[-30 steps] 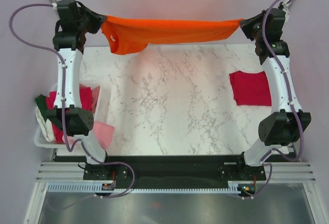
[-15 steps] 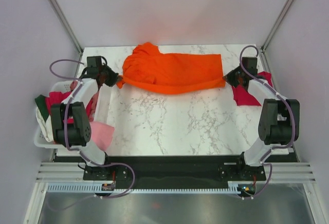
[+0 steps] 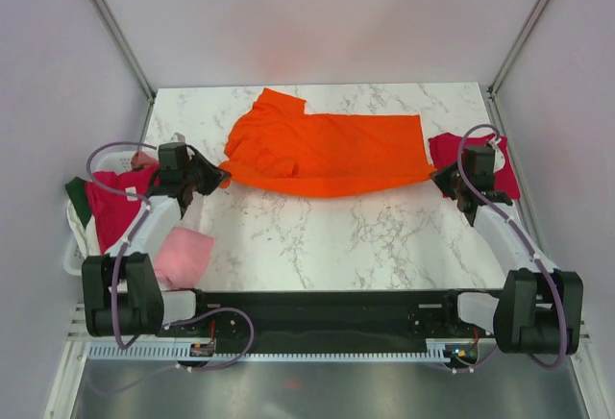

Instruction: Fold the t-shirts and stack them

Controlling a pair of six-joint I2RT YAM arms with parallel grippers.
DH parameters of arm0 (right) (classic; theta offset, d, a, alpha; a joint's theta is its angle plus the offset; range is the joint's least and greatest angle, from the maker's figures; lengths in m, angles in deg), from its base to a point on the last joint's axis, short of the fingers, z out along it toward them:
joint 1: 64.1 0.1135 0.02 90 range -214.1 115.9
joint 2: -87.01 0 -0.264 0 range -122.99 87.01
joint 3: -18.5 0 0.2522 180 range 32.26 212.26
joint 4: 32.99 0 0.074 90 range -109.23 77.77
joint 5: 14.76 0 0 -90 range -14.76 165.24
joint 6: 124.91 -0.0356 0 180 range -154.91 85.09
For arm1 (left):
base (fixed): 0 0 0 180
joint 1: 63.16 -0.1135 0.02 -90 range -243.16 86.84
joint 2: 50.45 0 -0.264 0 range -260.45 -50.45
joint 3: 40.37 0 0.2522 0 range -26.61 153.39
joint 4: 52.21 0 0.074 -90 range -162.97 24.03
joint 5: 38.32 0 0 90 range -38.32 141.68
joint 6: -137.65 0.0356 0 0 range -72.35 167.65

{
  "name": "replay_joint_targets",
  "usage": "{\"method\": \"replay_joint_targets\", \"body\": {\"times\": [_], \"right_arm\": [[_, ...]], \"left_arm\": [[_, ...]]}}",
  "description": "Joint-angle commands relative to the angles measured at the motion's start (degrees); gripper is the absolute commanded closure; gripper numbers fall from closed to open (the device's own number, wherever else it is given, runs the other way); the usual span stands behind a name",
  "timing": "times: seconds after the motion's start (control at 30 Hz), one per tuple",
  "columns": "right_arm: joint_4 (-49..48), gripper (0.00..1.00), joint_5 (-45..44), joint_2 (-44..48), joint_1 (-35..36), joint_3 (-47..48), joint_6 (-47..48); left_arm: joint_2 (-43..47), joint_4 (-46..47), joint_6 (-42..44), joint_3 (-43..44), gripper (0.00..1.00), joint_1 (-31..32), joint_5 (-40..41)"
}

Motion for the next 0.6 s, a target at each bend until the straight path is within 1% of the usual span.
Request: {"method": "replay_joint_targets", "body": {"times": [0.0, 0.13, 0.23, 0.43, 0.53, 0.57], "right_arm": [[1.97, 1.00, -3.48, 5.32, -0.22, -3.34, 1.18], [4.51, 1.00, -4.01, 11.81, -0.22, -8.08, 1.09], [6.35, 1.00, -4.71, 14.90, -0.31, -10.81, 0.83], [11.37, 1.00, -6.47, 22.37, -0.22, -13.98, 0.56], [13.65, 0.96, -7.35, 25.27, -0.22, -14.86, 0.21], [14.09, 0.92, -7.53, 26.07, -0.22, -15.13, 0.13]], "left_arm": [[6.87, 2.61, 3.29, -3.98, 0.98, 0.17, 0.29], [11.70, 1.55, 3.29, -8.56, 0.98, 0.26, 0.03], [15.22, 0.67, 3.29, -12.16, 0.98, 0.35, 0.03], [21.21, -0.91, 2.68, -17.79, 0.98, 0.35, -0.93], [24.63, -2.14, 2.15, -19.98, 0.90, 0.35, -1.03], [26.47, -2.58, 1.54, -20.43, 0.87, 0.35, -0.59]]}}
